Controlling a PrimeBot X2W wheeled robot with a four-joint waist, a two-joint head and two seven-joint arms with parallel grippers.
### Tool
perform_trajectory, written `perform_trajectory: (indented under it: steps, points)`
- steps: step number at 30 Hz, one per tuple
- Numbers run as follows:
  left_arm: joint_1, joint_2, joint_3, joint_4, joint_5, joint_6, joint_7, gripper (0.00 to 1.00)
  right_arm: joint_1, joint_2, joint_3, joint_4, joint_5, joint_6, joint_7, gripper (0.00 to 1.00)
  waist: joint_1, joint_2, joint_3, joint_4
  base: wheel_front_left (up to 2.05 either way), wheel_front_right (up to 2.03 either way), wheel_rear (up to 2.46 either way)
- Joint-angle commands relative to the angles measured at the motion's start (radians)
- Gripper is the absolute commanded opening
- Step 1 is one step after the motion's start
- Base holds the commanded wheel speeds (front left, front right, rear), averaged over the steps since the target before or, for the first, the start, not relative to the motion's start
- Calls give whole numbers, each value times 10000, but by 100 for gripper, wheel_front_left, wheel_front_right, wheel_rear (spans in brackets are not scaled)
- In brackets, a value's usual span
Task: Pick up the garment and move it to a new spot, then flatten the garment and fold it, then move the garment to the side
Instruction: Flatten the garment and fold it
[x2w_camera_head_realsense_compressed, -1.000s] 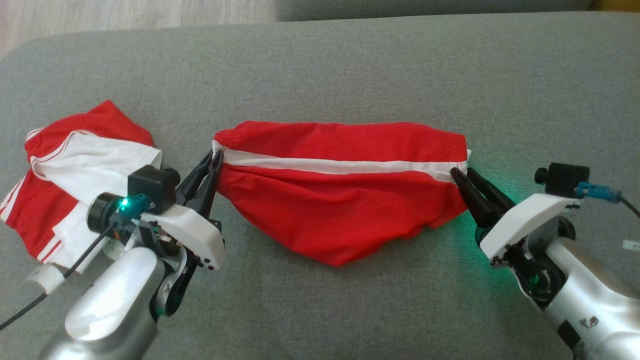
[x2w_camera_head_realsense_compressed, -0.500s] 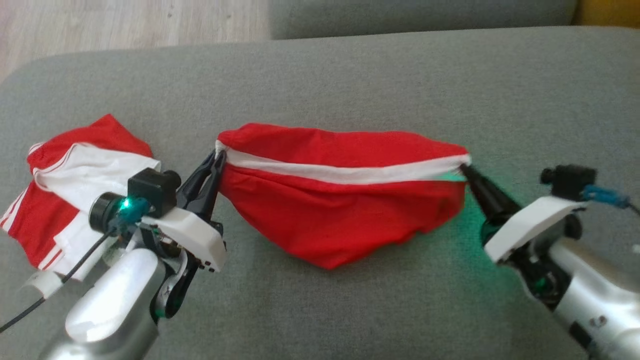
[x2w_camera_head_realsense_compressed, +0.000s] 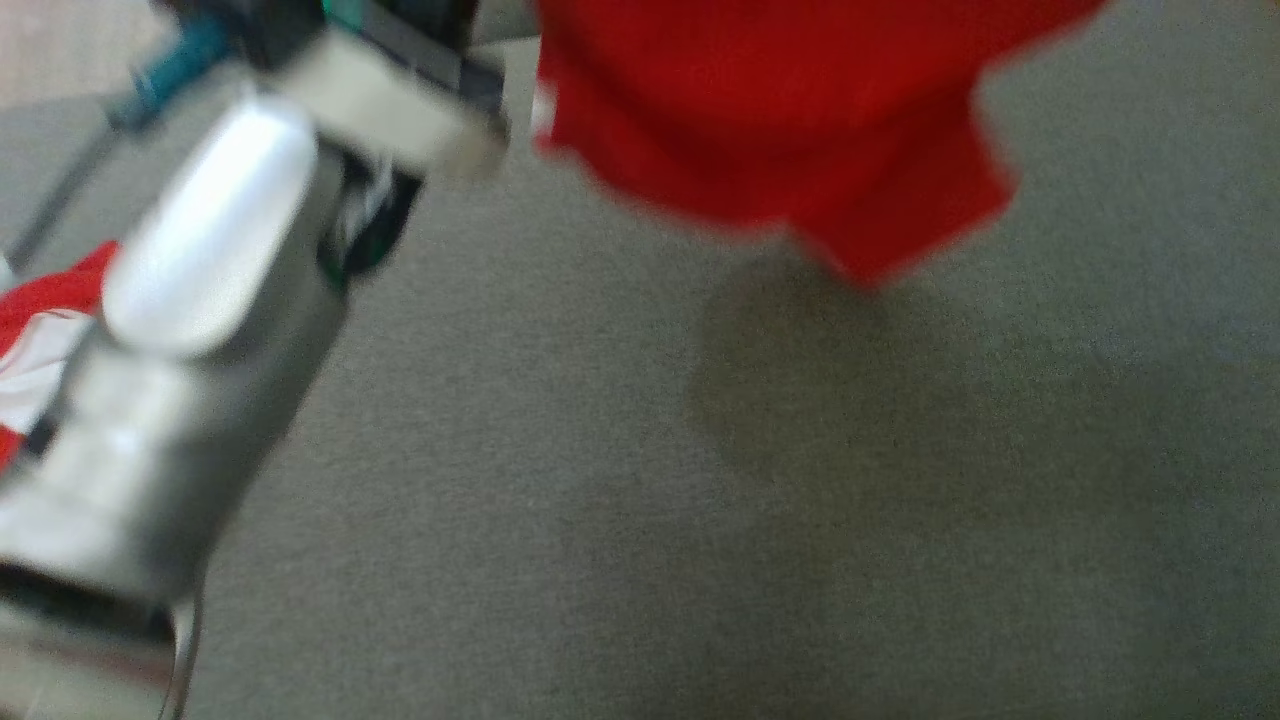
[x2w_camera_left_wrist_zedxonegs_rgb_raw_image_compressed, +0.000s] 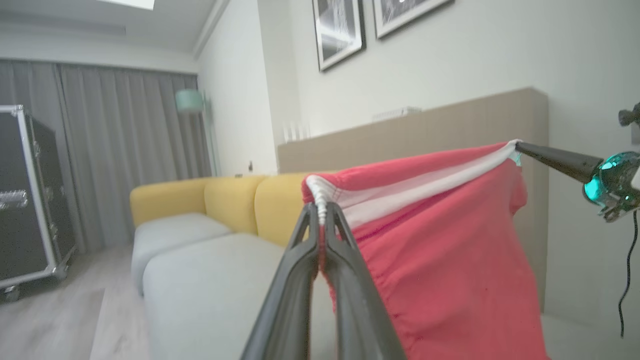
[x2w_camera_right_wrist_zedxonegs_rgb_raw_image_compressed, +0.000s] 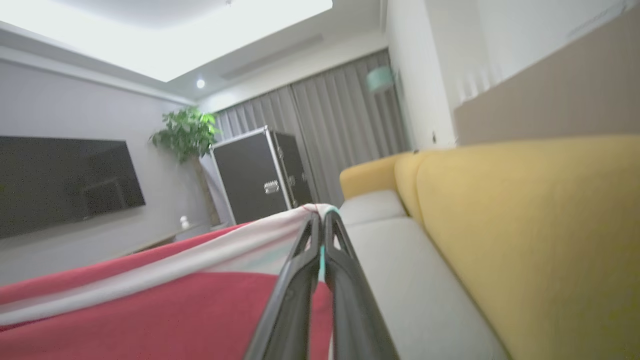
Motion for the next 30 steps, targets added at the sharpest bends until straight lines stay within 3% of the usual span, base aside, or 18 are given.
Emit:
perform_trajectory:
  steps: [1, 6, 10, 20, 30]
  points:
    - [-757, 211, 613, 24, 133, -6, -236, 0, -243, -309, -323, -107, -185, -7, -130, 0, -1, 0, 373, -258, 0, 0, 0]
    - [-2553, -545, 706, 1217, 246, -197, -867, 0, -1206, -334, -1525, -336, -849, -7, -131, 0, -1, 0, 679, -453, 0, 0, 0]
    - [-2214, -727, 469, 1712, 55, -293, -1011, 0, -539, -289, -1787, -864, -935, -7, -132, 0, -1, 0, 672, -553, 0, 0, 0]
    - [3273, -639, -289, 997, -460, -325, -1051, 0, 4930, -377, -1571, -2201, 118, -7, -133, 0, -1, 0, 277, -444, 0, 0, 0]
    - [7572, -606, 173, -495, 722, -326, -1053, 0, 9257, -990, -2394, -4220, 499, -7, -133, 0, -1, 0, -645, -238, 0, 0, 0]
